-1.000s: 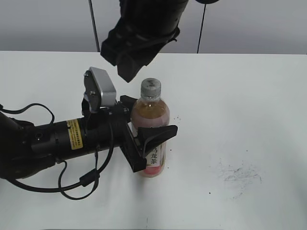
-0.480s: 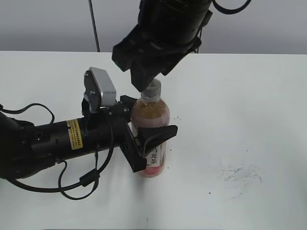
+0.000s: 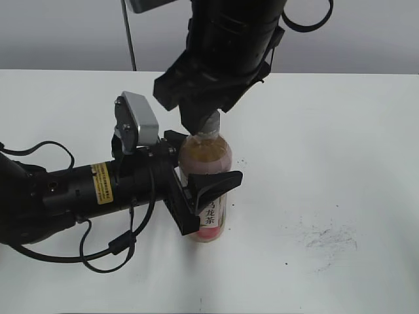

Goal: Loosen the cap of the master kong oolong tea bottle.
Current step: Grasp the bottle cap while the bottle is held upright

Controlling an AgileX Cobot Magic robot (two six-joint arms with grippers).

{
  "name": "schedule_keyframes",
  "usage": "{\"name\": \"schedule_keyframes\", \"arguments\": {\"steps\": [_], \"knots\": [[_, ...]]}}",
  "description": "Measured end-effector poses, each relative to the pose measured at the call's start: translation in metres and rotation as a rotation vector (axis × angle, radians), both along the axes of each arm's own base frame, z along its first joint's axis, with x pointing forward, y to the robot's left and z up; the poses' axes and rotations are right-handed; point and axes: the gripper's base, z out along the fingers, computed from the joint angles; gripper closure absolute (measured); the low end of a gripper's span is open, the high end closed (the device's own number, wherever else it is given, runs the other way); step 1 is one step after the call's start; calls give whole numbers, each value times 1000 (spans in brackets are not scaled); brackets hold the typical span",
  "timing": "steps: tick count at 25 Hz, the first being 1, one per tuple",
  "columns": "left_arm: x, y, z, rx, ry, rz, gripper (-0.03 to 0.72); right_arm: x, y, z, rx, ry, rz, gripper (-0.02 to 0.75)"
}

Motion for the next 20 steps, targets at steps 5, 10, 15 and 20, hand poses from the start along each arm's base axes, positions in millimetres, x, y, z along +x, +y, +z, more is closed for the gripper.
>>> {"name": "schedule_keyframes", "arguments": {"steps": [5,10,15,20], "knots": [[0,0,0,0,0,0,243,4,2,-8,-26,3,5,314],[0,0,0,0,0,0,243,5,3,-12,-40,1,43,442],[0,0,0,0,0,0,243,5,3,-12,-59,-23,146,465],[0,0,0,1,-1,-1,243,5,3,-12,-102,-78,381,465]]}}
